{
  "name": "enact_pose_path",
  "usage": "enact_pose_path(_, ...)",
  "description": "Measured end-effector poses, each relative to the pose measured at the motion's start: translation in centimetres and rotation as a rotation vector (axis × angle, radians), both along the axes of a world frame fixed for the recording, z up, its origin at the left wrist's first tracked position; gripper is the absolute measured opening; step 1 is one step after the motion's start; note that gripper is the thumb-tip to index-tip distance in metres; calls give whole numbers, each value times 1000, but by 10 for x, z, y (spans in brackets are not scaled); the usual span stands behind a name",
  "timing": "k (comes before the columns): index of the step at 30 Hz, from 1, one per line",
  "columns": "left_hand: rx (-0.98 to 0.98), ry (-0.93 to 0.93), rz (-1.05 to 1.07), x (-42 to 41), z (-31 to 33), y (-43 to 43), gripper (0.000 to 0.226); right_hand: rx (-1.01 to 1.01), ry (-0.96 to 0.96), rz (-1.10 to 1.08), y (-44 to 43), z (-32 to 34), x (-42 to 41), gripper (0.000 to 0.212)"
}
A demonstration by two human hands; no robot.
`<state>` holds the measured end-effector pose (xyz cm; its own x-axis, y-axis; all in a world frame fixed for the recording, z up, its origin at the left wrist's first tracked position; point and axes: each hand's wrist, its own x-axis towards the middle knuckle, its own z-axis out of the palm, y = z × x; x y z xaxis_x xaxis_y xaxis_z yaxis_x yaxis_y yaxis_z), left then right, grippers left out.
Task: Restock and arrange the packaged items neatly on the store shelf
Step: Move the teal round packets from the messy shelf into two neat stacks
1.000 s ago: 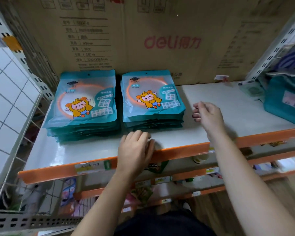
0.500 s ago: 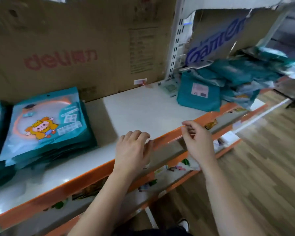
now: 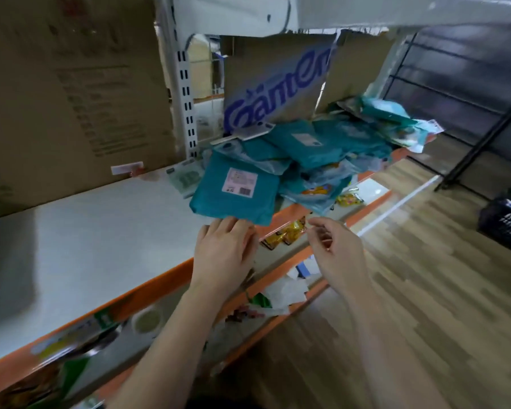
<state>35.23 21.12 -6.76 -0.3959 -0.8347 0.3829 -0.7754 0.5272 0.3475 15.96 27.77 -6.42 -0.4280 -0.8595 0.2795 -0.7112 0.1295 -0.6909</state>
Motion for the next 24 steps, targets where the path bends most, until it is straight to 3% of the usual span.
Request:
enact_pose_path(11,-22,24,4,-85,16,-73,32,-8,-37,23,-57,0,-89,20)
enact_pose_path(24,9,74,142,-150,21,-184,30,96,232,218,-243,12,-156,32)
